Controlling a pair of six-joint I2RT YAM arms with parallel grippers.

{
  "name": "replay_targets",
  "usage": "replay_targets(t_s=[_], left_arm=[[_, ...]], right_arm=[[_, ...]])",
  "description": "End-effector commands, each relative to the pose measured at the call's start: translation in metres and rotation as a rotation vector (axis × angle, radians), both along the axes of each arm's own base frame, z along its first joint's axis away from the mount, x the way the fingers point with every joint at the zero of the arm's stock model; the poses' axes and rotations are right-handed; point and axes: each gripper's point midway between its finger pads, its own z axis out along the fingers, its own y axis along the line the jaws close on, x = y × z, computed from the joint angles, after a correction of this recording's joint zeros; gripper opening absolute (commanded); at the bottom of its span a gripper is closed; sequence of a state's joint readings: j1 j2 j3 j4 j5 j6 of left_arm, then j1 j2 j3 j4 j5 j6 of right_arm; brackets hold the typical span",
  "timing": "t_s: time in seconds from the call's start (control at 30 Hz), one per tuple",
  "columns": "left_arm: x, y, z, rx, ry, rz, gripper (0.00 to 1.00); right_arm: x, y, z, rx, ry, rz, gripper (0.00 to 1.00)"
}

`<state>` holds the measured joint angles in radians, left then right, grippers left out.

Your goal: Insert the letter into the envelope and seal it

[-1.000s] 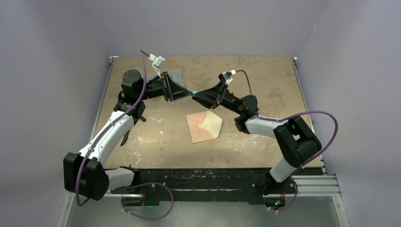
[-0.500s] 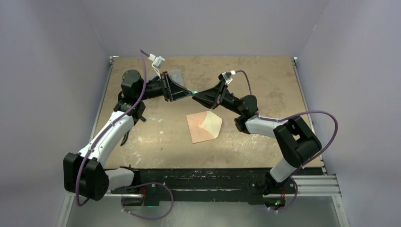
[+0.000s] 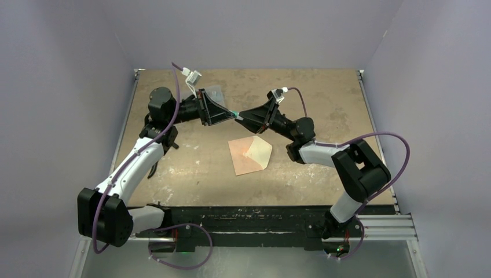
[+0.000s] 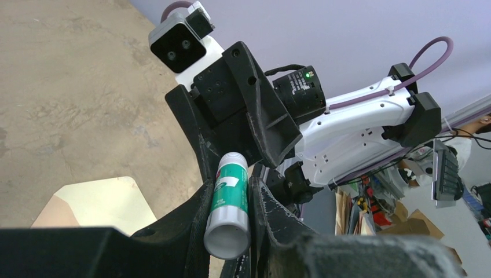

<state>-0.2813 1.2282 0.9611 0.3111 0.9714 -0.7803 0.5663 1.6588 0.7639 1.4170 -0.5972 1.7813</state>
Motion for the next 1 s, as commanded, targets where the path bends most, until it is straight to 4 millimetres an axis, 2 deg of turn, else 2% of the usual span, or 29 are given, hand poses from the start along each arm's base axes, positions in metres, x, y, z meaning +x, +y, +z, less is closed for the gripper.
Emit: replay_targets(t_s=[0.0, 0.17, 0.27, 0.37, 0.43, 0.47, 0.73, 0.97], left_arm=[[0.005, 0.005, 0.003, 0.017, -0.059, 0.045, 0.0], [0.006, 0.005, -0.001, 0.026, -0.06, 0.045, 0.0], [0.007, 0.005, -0.005, 0.034, -0.043, 0.041, 0.0], [0.006, 0.005, -0.007, 0.036, -0.043, 0.038, 0.0], [0.006, 0.005, -0.007, 0.038, -0.042, 0.041, 0.0], [0.007, 0.005, -0.008, 0.039, -0.035, 0.048, 0.0], [0.028, 0.021, 0.008, -0.088, 0.097, 0.115, 0.0], [0.041, 0.056, 0.022, -0.174, 0.112, 0.24, 0.0]], right_arm=[[-0.003, -0.004, 0.021, 0.049, -0.07, -0.01, 0.46], [-0.004, -0.003, 0.021, 0.051, -0.079, -0.007, 0.41], [-0.003, -0.003, 0.021, 0.049, -0.083, -0.005, 0.32], [-0.002, -0.002, 0.02, 0.04, -0.078, -0.005, 0.19], [0.0, 0.002, 0.01, -0.009, -0.069, -0.009, 0.04], [0.003, 0.002, 0.005, -0.02, -0.066, -0.026, 0.0], [0.001, -0.038, -0.002, 0.079, -0.144, -0.129, 0.0], [0.002, -0.071, -0.002, 0.101, -0.163, -0.219, 0.0]])
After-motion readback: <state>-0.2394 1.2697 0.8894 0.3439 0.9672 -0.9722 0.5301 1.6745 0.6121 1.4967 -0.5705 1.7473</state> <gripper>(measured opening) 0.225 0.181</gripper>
